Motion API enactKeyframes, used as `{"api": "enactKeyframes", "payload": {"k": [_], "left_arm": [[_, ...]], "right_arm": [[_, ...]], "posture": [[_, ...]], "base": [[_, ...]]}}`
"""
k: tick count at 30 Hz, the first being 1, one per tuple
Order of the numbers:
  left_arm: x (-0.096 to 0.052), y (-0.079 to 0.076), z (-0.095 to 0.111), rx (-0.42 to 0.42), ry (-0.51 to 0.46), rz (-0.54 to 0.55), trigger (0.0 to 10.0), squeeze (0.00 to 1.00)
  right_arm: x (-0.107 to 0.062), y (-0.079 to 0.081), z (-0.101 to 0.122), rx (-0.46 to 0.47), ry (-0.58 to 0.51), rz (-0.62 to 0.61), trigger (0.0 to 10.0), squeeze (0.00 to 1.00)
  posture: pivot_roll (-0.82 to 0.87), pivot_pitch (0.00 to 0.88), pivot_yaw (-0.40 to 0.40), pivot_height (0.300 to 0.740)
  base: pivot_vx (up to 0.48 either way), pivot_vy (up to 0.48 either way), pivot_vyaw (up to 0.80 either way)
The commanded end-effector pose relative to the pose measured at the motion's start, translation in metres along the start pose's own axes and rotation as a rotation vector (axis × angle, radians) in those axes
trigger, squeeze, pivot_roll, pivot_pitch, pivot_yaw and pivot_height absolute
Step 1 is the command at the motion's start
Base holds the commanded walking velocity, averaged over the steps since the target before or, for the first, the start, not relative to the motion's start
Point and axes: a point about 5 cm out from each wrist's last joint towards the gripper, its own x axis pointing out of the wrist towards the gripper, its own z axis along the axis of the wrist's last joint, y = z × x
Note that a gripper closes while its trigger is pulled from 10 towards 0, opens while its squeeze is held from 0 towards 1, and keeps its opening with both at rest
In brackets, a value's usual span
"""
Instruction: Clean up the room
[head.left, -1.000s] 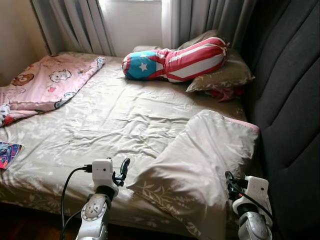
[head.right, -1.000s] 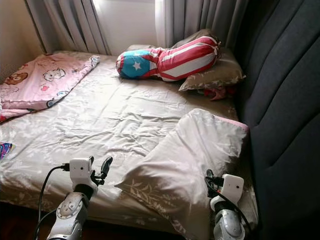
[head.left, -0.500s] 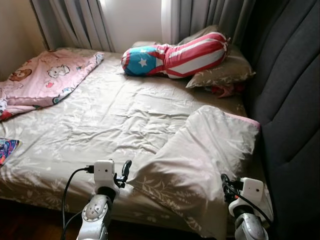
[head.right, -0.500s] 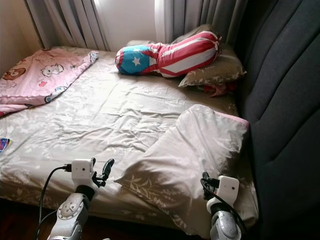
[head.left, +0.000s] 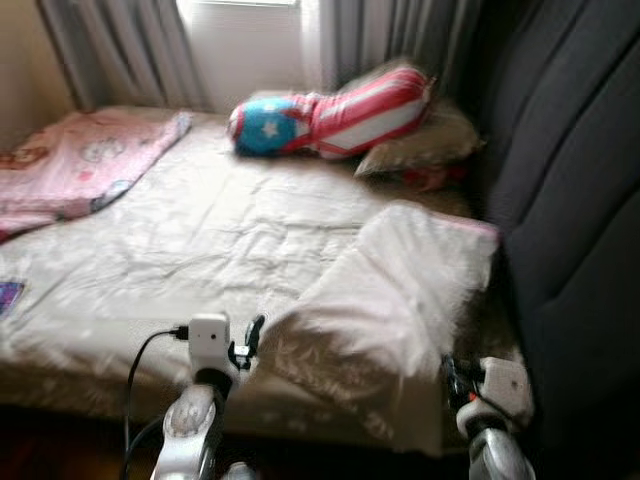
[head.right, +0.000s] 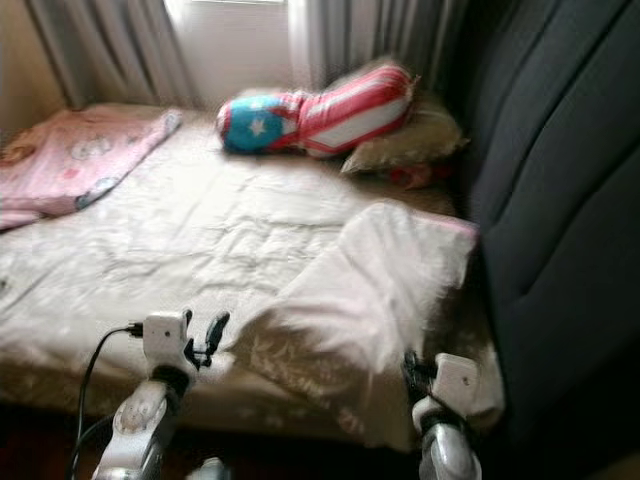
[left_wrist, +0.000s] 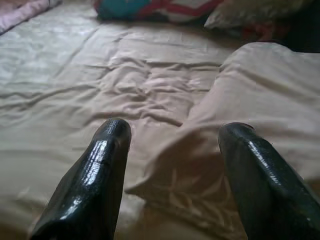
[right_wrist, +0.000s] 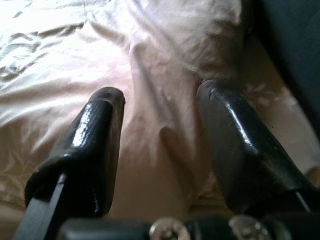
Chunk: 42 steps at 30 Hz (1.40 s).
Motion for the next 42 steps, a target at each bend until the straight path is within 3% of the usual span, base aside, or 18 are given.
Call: {"api": "enactKeyframes", "payload": {"k": [1, 12, 42], "left_arm": [[0.0027, 0.0001, 0.005, 0.002, -0.011, -0.004, 10.0, 0.0], [0.0026, 0.0003, 0.0052, 0.001, -0.007, -0.004, 10.0, 0.0], [0.0026, -0.001, 0.0056, -0.003, -0.003, -0.012, 10.0, 0.0]], "right_arm": [[0.0027, 0.0037, 0.0028, 0.009, -0.006, 0.015, 10.0, 0.0], [0.0029, 0.0087, 0.0014, 0.013, 0.0, 0.052, 10.0, 0.0], [0.0035, 0.0119, 0.0009, 0.012, 0.007, 0.075, 10.0, 0.0]], "posture": [[-0.07, 0.0, -0.028, 0.666], [-0.07, 0.0, -0.026, 0.666], [-0.07, 0.0, -0.024, 0.666]], "base": [[0.0, 0.0, 0.0], [0.091, 0.0, 0.0], [0.325, 0.0, 0.0]]}}
